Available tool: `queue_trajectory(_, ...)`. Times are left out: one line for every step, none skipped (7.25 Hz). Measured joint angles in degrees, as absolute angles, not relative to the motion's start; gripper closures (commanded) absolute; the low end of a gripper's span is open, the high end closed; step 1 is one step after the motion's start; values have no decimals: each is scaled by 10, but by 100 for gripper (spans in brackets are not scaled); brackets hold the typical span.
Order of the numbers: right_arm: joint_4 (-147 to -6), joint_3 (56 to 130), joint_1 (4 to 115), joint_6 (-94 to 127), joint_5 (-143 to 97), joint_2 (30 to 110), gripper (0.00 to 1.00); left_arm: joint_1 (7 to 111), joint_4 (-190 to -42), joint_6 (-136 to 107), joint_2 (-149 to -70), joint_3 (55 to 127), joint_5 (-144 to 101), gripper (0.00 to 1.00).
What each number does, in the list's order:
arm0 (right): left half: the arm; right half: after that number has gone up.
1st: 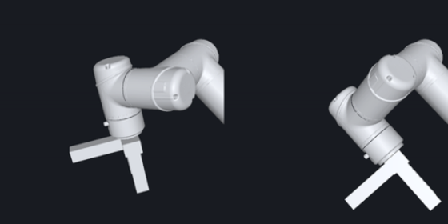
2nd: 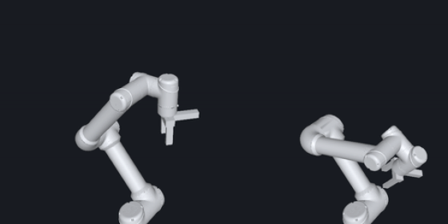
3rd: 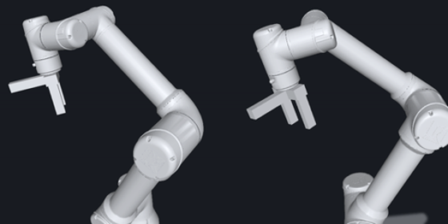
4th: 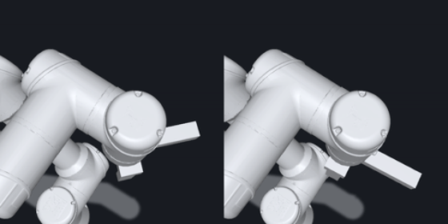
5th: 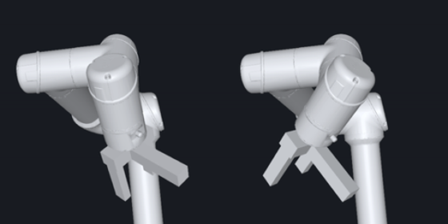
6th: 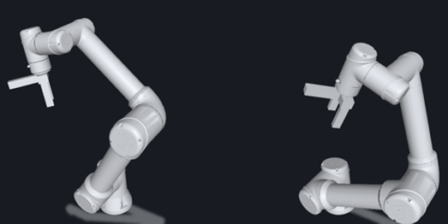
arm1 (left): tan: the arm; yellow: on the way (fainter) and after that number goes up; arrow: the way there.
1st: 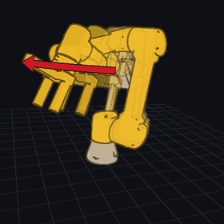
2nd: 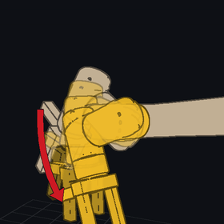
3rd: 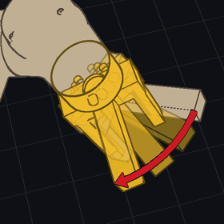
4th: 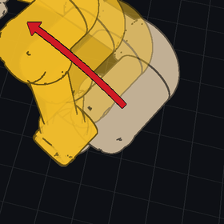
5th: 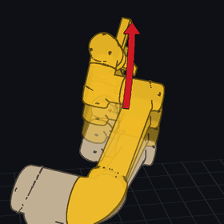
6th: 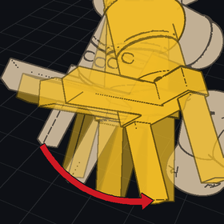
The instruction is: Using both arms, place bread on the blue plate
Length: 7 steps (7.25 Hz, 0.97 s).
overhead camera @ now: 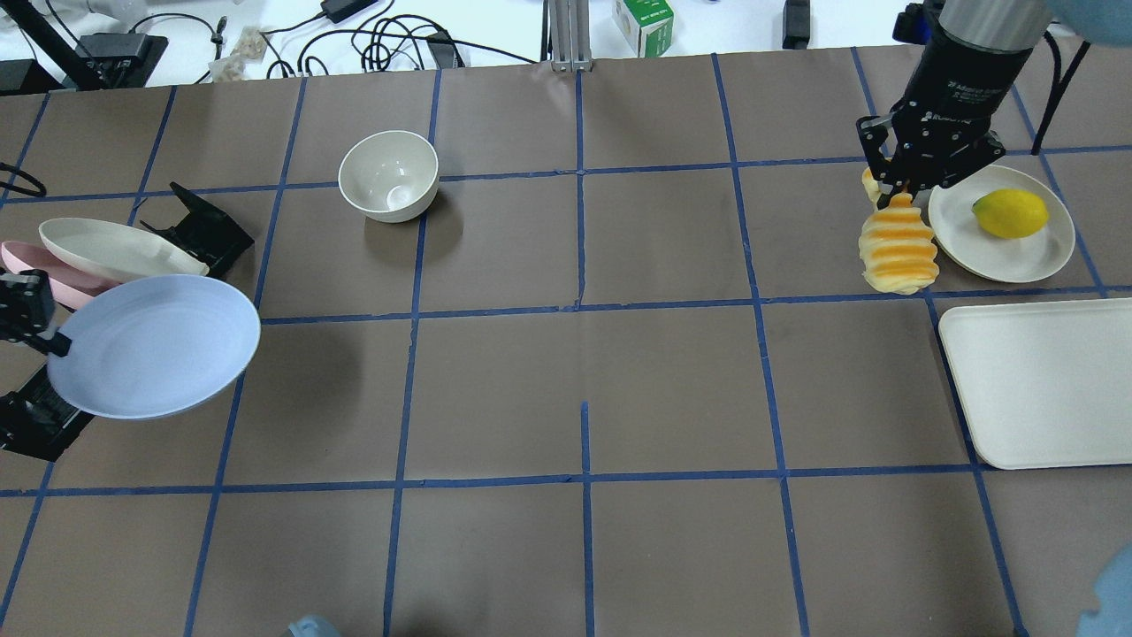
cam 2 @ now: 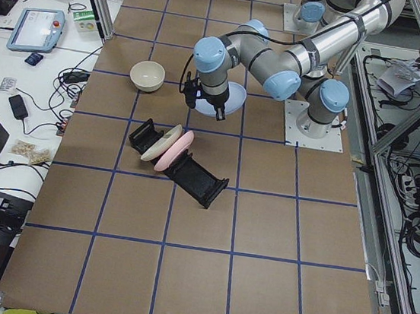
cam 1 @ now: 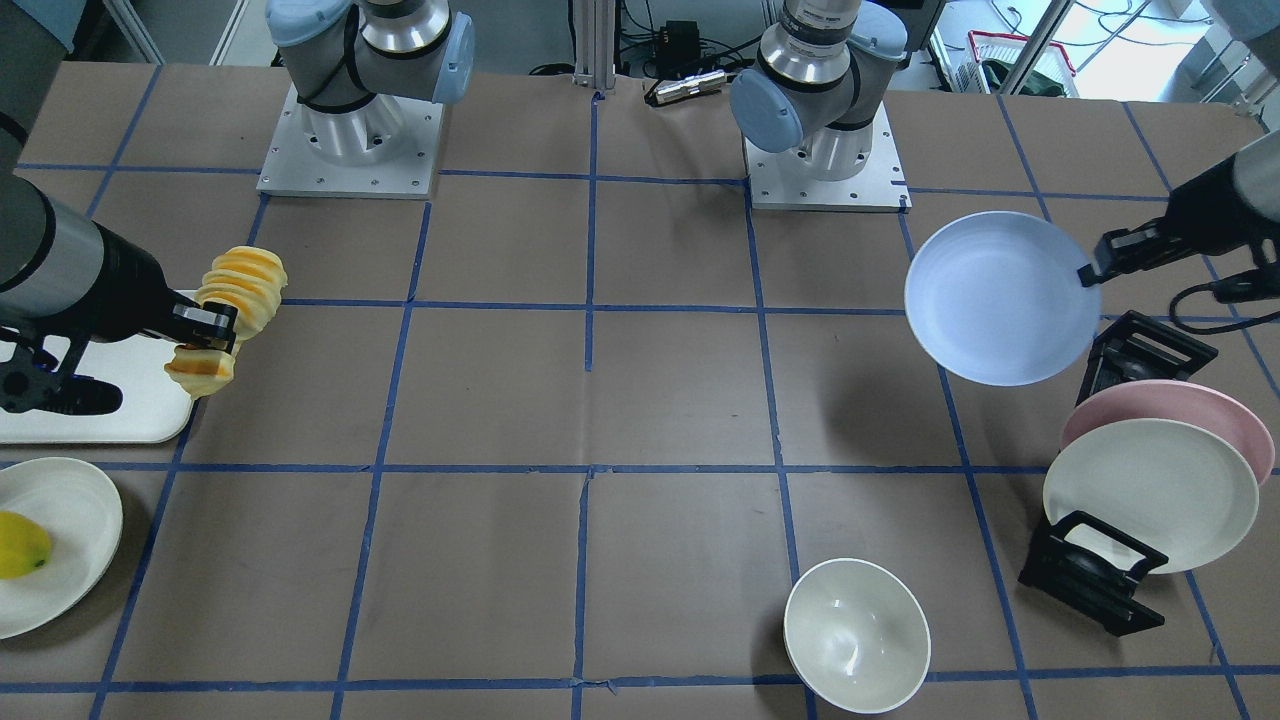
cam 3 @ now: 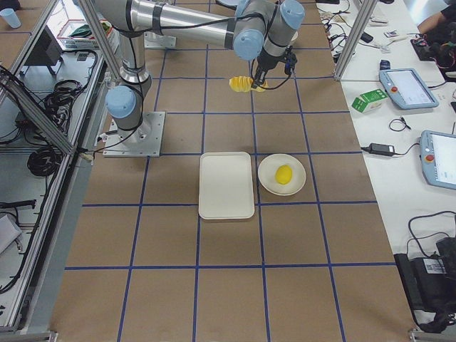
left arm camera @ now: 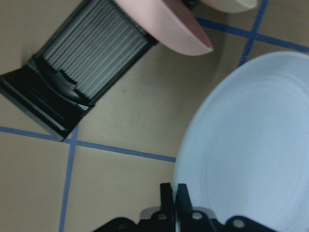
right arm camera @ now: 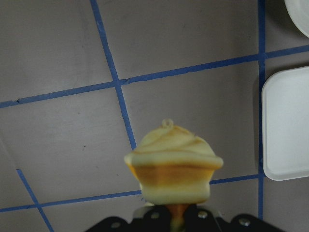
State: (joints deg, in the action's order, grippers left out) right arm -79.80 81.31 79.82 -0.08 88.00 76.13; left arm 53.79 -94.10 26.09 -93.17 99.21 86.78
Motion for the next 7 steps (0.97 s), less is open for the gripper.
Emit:
queue_trajectory(-798, 814, 799, 1, 878, 761, 100, 593, -923, 248, -939, 1007, 820, 100)
queue_trajectory(-798, 815, 800, 1, 878, 760, 100, 662, -860, 216, -955, 1022, 773, 100)
queue_trajectory(-797, 816, 802, 2, 877, 759, 100, 723, -774, 156, -977, 1044, 749, 100)
queue_trajectory(-798, 816, 805, 4, 877, 758, 100, 773, -677, 76, -1005, 1073, 727, 100)
queue_trajectory(-800, 817, 809, 6, 876, 756, 100, 815, -597, -1, -1033, 1095, 700, 100)
queue_trajectory(-805, 817, 812, 11, 864, 746, 100, 851, -540, -53, -1060, 1105, 679, 100)
queue_trajectory(-817, 816, 818, 26, 839, 732, 100, 887, -486, -98, -1087, 1109, 674, 100)
